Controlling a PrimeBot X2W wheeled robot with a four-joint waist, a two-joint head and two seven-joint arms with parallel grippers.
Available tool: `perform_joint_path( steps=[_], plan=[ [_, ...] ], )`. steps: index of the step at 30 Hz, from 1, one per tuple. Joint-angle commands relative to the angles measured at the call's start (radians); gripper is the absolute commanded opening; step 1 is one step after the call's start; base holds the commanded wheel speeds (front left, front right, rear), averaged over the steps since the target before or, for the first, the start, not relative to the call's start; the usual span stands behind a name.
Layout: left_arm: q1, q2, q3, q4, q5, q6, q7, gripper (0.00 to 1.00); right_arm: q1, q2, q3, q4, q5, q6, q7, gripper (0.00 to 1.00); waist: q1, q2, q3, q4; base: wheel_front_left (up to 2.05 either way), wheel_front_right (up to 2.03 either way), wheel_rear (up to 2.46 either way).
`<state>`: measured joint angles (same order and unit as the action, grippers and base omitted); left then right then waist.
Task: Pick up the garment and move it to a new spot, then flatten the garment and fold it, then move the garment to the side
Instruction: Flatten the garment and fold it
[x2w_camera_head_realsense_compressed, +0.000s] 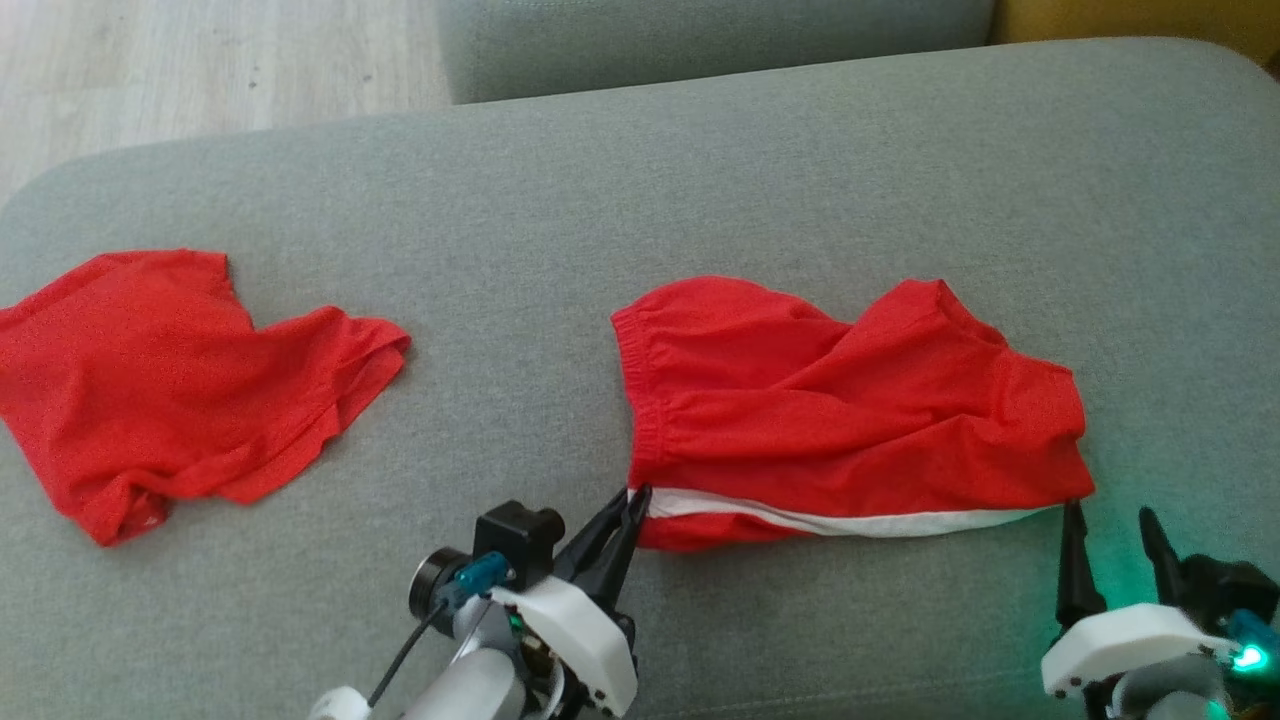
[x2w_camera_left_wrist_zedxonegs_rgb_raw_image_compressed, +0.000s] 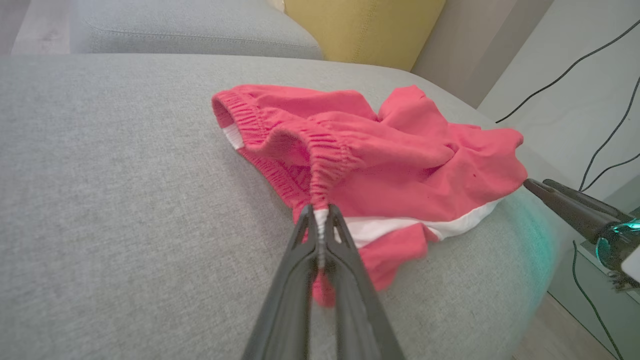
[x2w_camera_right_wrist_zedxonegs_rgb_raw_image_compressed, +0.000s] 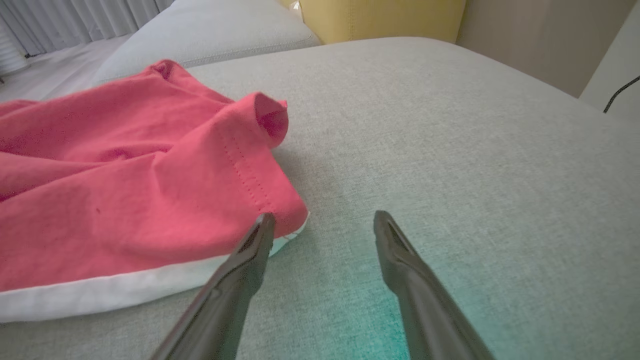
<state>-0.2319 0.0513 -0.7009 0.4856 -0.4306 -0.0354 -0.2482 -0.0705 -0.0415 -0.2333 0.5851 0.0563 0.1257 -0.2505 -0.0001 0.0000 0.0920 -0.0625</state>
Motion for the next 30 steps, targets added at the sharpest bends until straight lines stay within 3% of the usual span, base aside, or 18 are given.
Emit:
perform_joint_path(
  steps=[1, 15, 30],
  plan=[
    [-0.024, -0.001, 0.036, -0.039, 0.009, -0.002, -0.013, 0.0, -0.037, -0.009, 0.026, -0.011, -0.015, 0.005, -0.009, 1.0, 0.0001, 0.0, -0.001, 0.003, 0.0, 0.0, 0.0],
    [-0.023, -0.001, 0.055, -0.062, 0.03, -0.014, -0.013, 0.0, -0.148, -0.009, 0.001, 0.127, -0.154, 0.005, -0.008, 1.0, 0.0001, 0.0, 0.029, 0.017, 0.0, 0.0, 0.0],
    [-0.026, -0.001, 0.059, -0.057, 0.031, -0.019, -0.014, 0.0, -0.214, -0.009, 0.014, 0.179, -0.17, 0.005, -0.011, 1.0, 0.0001, 0.0, 0.037, 0.037, 0.0, 0.0, 0.0]
  ],
)
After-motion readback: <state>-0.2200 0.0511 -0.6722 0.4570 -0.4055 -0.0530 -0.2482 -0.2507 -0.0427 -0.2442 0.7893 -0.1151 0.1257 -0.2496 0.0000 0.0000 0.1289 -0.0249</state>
